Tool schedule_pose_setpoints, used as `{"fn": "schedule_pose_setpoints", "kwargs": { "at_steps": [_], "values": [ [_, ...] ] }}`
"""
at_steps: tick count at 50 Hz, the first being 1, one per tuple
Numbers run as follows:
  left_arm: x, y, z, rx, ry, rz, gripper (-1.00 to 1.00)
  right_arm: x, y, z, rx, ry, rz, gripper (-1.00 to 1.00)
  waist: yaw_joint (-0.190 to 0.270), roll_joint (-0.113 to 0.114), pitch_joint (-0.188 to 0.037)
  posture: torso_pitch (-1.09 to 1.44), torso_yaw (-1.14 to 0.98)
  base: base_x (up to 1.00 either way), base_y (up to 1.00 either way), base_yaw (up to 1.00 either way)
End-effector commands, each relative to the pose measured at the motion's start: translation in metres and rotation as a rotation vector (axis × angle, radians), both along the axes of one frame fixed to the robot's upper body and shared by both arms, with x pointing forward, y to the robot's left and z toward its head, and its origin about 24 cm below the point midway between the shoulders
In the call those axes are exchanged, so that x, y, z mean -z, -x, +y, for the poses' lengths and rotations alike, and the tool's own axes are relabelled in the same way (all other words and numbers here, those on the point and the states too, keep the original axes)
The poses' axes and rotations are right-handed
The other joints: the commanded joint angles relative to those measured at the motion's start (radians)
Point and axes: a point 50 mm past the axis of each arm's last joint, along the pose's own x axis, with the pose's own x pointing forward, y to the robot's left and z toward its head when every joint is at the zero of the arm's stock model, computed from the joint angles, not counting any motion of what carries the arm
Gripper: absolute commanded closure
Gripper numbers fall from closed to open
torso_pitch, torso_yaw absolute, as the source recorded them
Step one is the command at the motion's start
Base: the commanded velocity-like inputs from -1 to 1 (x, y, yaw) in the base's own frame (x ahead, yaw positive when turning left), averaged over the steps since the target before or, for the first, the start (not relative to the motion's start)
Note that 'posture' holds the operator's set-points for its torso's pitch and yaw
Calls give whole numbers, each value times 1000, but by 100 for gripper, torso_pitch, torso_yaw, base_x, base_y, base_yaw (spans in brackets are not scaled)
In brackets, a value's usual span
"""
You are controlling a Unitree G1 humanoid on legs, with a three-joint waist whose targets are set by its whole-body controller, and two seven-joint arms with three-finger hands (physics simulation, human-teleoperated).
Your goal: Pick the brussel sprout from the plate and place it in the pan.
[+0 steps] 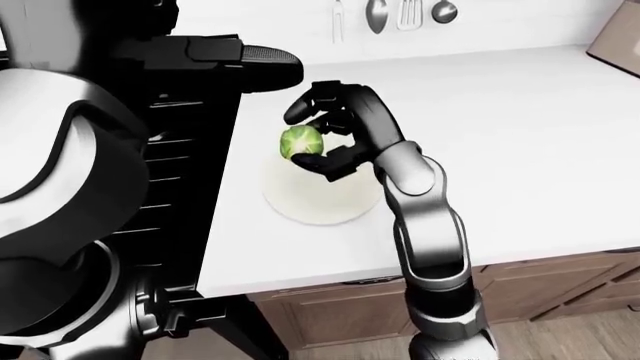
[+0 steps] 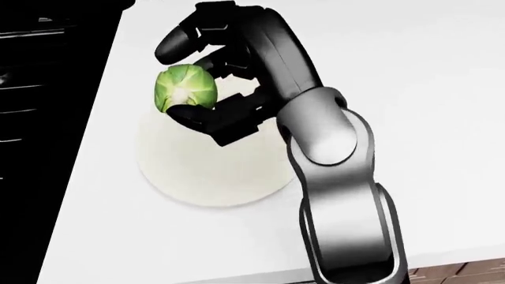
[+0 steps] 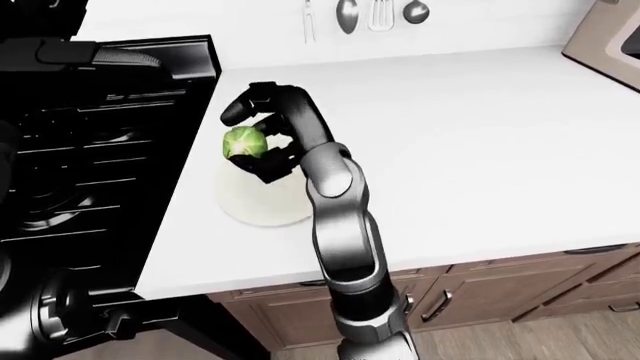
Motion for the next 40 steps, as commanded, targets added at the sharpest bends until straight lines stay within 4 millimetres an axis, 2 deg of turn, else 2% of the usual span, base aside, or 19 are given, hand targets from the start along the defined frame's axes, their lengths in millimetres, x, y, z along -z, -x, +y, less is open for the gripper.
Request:
{"fn": "schedule_pose_setpoints", "kwargs": {
  "at_steps": [1, 3, 20, 23, 25, 40],
  "values": [
    [-10, 6, 2, -6, 21, -56, -100, -22, 9, 1, -13, -21, -93, 33, 0, 4, -27, 0, 0, 0, 0, 0],
    [-9, 6, 2, -5, 20, -56, -100, -31, 16, 2, -19, -29, -111, 44, 0, 4, -27, 0, 0, 0, 0, 0],
    [-9, 5, 1, -3, 20, -54, -100, -53, 32, 1, -42, -72, -155, 51, -2, 7, -21, 0, 0, 0, 0, 0],
    [-9, 5, 1, -3, 20, -54, -100, -57, 35, 0, -43, -82, -163, 67, -2, 8, -21, 0, 0, 0, 0, 0],
    [-8, 4, 1, -2, 20, -53, -100, -61, 37, -2, -41, -90, -173, 100, -2, 8, -21, 0, 0, 0, 0, 0],
    [-9, 5, 2, -2, 21, -56, -100, -77, 48, -7, -36, -120, -231, 100, -3, 7, -17, 0, 0, 0, 0, 0]
  ]
}}
